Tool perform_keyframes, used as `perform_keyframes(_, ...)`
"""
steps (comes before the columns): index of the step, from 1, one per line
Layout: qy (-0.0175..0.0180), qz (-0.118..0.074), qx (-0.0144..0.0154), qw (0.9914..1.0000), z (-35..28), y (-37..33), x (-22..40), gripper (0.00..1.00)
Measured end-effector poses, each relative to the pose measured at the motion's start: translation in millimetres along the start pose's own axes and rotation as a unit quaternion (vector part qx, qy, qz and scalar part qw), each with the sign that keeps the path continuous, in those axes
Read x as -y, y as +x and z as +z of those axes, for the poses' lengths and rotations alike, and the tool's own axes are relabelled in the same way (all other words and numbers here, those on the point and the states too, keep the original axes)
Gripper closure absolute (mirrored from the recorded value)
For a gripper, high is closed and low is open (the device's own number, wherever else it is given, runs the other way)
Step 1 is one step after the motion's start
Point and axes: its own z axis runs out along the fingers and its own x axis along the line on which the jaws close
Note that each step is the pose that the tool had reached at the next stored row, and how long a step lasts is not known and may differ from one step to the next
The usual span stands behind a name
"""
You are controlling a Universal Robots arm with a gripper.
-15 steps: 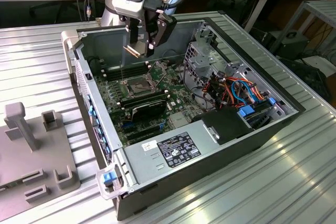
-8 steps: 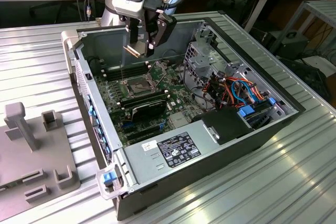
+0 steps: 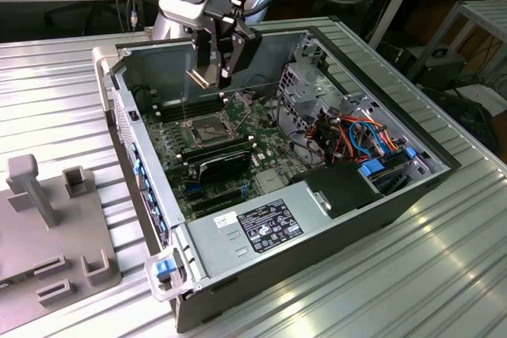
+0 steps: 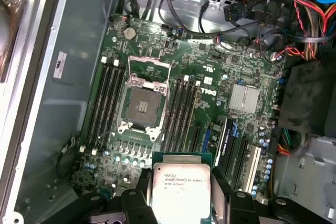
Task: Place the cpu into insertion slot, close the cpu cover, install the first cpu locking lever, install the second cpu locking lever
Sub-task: 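Place the cpu into insertion slot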
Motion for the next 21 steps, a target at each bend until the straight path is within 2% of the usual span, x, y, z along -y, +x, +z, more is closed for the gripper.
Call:
perform_keyframes(2,0.0009,0.004,0.0000,0.99999,4.2,-0.1,-4.7,0.45)
perform_keyframes(6,0.0073,0.005,-0.0013,0.99996,16.5,3.0,-23.6,0.45)
perform_keyframes(7,0.0083,0.006,-0.0015,0.99995,18.5,3.8,-26.0,0.45)
perform_keyframes(11,0.0117,0.013,-0.0020,0.99985,26.9,6.1,-32.6,0.45)
perform_keyframes(14,0.0139,0.022,-0.0020,0.99966,32.6,6.9,-35.0,0.45)
perform_keyframes(17,0.0193,0.041,-0.0024,0.99897,41.9,8.4,-38.0,0.45)
perform_keyframes(19,0.0207,0.047,-0.0026,0.99869,45.6,8.9,-39.7,0.45)
perform_keyframes(21,0.0244,0.053,-0.0029,0.99830,52.2,10.8,-45.1,0.45)
